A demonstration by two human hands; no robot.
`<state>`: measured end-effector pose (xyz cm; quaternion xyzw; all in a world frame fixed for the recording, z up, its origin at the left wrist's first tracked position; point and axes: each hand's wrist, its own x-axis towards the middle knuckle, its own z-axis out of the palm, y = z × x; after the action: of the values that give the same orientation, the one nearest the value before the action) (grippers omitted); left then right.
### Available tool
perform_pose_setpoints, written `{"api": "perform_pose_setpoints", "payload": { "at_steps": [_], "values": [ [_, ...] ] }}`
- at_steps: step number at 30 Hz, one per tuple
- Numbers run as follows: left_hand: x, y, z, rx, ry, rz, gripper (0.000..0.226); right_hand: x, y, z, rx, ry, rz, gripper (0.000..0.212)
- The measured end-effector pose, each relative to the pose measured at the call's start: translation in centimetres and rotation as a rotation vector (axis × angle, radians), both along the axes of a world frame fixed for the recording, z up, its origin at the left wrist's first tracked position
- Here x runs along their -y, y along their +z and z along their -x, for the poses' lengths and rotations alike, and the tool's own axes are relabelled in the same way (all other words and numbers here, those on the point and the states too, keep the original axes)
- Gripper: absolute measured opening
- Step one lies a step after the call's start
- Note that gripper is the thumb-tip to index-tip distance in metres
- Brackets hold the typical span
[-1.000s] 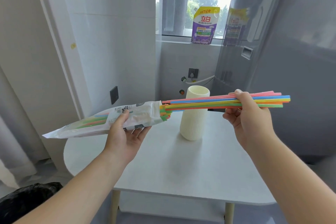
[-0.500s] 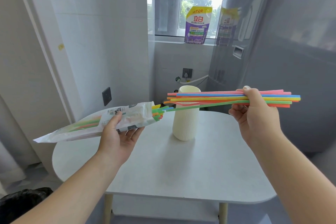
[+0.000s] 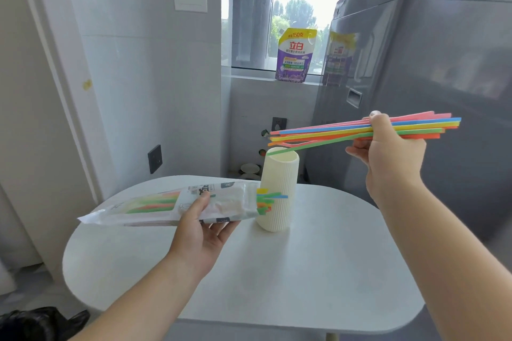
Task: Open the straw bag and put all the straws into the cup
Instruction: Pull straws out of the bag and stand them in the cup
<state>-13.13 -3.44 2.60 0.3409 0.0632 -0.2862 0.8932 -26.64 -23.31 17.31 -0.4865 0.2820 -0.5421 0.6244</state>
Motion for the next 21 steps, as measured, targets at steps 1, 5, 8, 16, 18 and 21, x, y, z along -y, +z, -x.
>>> {"api": "perform_pose_setpoints", "payload": {
  "at_steps": [1, 5, 8, 16, 18, 21],
  "values": [
    [0.3, 0.0, 0.2, 0.0, -0.011, 0.003, 0.026, 0.2, 0.3, -0.1, -0.015, -0.01, 0.017, 0.018],
    [1.2, -0.4, 0.6, -0.001, -0.04, 0.01, 0.025, 0.9, 1.3, -0.2, -0.092, -0.036, 0.075, 0.02],
    [1.6, -0.4, 0.9, 0.002, -0.056, 0.013, 0.023, 1.5, 1.8, -0.3, -0.142, -0.043, 0.101, 0.02],
    [1.6, -0.2, 1.3, 0.001, -0.083, 0.019, 0.029, 2.6, 2.8, -1.1, -0.247, -0.01, 0.135, 0.019],
    [1.4, -0.2, 1.3, -0.001, -0.081, 0.018, 0.033, 2.7, 2.8, -1.5, -0.279, -0.001, 0.133, 0.02],
    [1.3, -0.2, 1.2, 0.002, -0.077, 0.019, 0.035, 2.8, 2.8, -2.0, -0.318, 0.012, 0.149, 0.017]
  ]
}}
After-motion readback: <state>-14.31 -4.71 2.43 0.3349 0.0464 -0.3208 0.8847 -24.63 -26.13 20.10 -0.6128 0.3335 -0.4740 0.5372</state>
